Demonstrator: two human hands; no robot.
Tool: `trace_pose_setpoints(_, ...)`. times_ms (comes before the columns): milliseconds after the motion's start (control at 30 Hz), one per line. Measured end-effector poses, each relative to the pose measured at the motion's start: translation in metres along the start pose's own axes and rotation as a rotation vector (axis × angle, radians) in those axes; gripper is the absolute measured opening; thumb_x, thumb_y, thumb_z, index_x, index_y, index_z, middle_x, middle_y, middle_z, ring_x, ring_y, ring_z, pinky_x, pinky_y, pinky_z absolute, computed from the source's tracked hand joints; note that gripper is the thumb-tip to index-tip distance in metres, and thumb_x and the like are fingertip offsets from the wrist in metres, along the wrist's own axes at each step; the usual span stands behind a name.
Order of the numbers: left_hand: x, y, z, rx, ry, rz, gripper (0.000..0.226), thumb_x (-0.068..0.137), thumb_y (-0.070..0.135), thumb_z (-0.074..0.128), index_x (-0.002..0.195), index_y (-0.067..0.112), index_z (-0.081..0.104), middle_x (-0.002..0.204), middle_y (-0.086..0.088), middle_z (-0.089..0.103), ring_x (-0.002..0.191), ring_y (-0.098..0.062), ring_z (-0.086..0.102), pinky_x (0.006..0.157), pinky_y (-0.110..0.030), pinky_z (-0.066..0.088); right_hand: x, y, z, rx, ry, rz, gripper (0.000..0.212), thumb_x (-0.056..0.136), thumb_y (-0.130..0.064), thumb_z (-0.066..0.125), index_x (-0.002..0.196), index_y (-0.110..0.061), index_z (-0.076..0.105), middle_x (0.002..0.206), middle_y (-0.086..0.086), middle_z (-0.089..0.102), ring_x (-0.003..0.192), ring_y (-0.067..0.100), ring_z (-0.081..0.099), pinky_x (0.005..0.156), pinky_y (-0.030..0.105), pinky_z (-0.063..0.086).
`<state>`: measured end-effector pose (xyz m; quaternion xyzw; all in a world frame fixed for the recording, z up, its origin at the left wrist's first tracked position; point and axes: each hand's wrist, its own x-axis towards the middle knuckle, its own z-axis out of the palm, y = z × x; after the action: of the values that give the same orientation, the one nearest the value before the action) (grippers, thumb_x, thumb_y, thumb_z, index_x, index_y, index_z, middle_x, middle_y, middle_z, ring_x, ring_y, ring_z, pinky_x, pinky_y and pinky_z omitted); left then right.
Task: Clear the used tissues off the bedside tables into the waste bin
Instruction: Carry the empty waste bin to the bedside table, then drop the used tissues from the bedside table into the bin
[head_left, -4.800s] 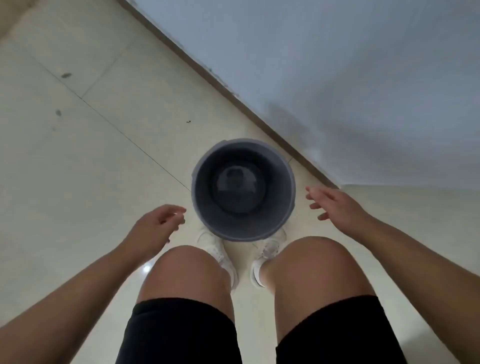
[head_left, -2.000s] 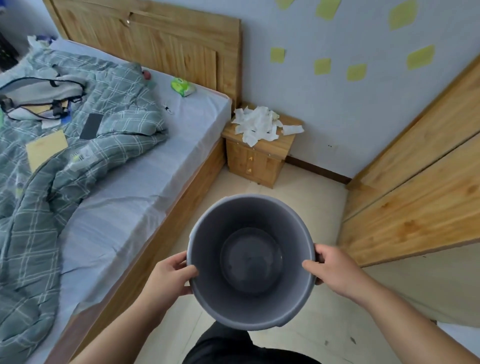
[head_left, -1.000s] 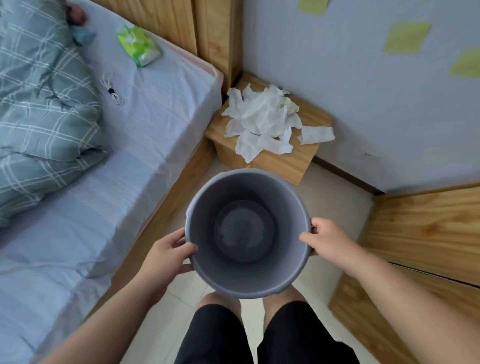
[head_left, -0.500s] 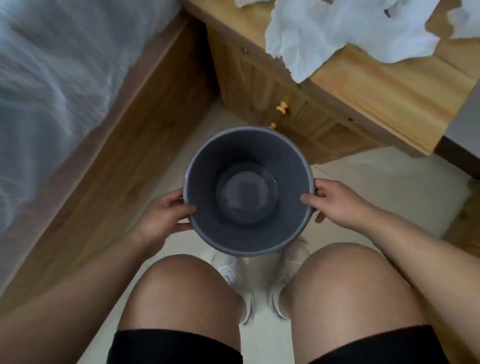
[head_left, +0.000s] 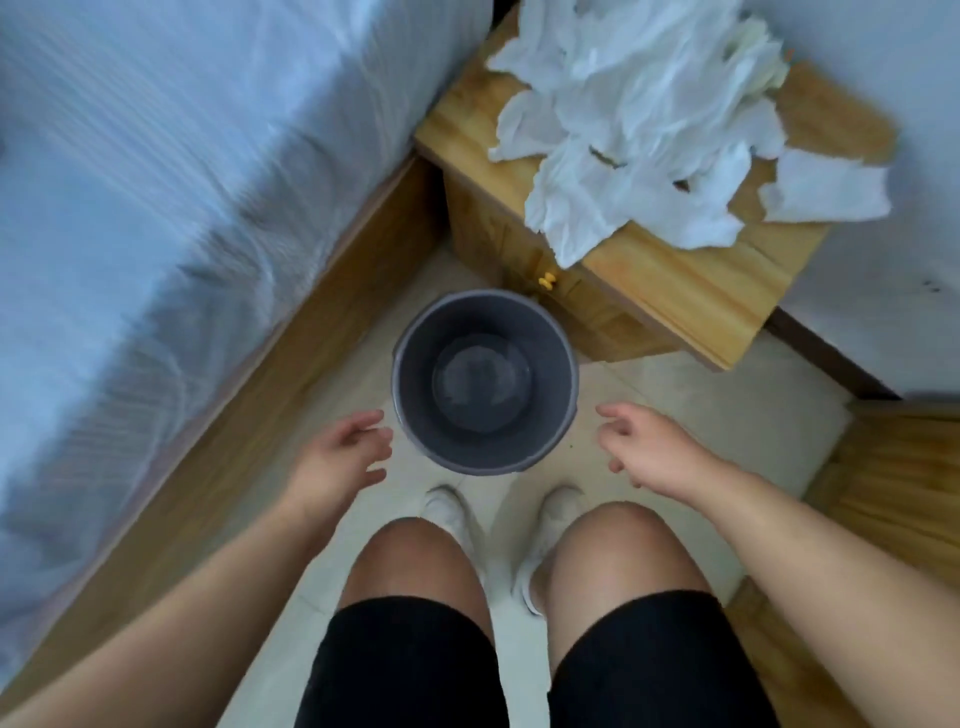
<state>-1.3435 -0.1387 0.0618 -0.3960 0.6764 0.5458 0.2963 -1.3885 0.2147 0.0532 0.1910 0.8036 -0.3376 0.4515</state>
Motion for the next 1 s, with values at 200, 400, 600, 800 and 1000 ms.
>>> trace_pose_setpoints(200, -0.165, 0.076, -0.016, -0.011, -0.057, 0.023, 0.014, 0.103, 0.024, 0.067, 0.112, 0.03, 0.077, 0.096, 0.006, 0.083, 0.092, -0.019, 0.079, 0.077, -0.033, 0.062, -0.158, -0.074, -0.063, -0.035, -0.061, 0.0, 0.028, 0.1, -0.038, 0.054, 0.127, -0.041, 0.063, 0.106, -0.01, 0.074, 0.078, 0.013, 0.074, 0.054, 0.025, 0.052)
trace_pose_setpoints(400, -0.262, 0.135, -0.007, -0.078, -0.068, -0.015, 0.019, 0.108, 0.02, 0.06, 0.109, 0.019, 0.079, 0.092, -0.005, 0.083, 0.081, -0.019, 0.075, 0.067, -0.029, 0.062, -0.245, -0.123, -0.151, -0.088, -0.053, -0.069, 0.023, 0.103, -0.034, 0.054, 0.123, -0.039, 0.063, 0.108, -0.012, 0.073, 0.081, 0.009, 0.072, 0.061, 0.023, 0.05)
trace_pose_setpoints(600, -0.261, 0.186, 0.079, -0.121, -0.078, -0.03, 0.019, 0.108, 0.022, 0.06, 0.107, 0.02, 0.08, 0.096, -0.008, 0.081, 0.082, -0.022, 0.073, 0.065, -0.03, 0.058, -0.198, -0.122, -0.248, -0.143, 0.05, -0.076, 0.024, 0.103, -0.023, 0.056, 0.124, -0.026, 0.067, 0.105, -0.005, 0.075, 0.074, 0.014, 0.072, 0.054, 0.023, 0.049)
trace_pose_setpoints(800, -0.218, 0.225, 0.178, -0.233, 0.0, -0.071, 0.02, 0.107, 0.029, 0.061, 0.105, 0.028, 0.08, 0.095, 0.001, 0.082, 0.085, -0.018, 0.077, 0.065, -0.026, 0.06, -0.096, -0.117, -0.334, -0.178, 0.125, -0.142, 0.025, 0.102, -0.016, 0.062, 0.124, -0.012, 0.072, 0.096, 0.009, 0.075, 0.072, 0.018, 0.069, 0.061, 0.026, 0.05)
trace_pose_setpoints(1000, -0.153, 0.246, 0.219, -0.007, 0.091, 0.029, 0.014, 0.103, 0.033, 0.065, 0.101, 0.04, 0.077, 0.093, 0.012, 0.08, 0.086, -0.005, 0.074, 0.073, -0.028, 0.061, -0.02, -0.111, -0.364, -0.471, 0.206, -0.23, 0.038, 0.1, -0.025, 0.063, 0.137, -0.018, 0.067, 0.138, 0.003, 0.067, 0.121, 0.024, 0.064, 0.095, 0.032, 0.049)
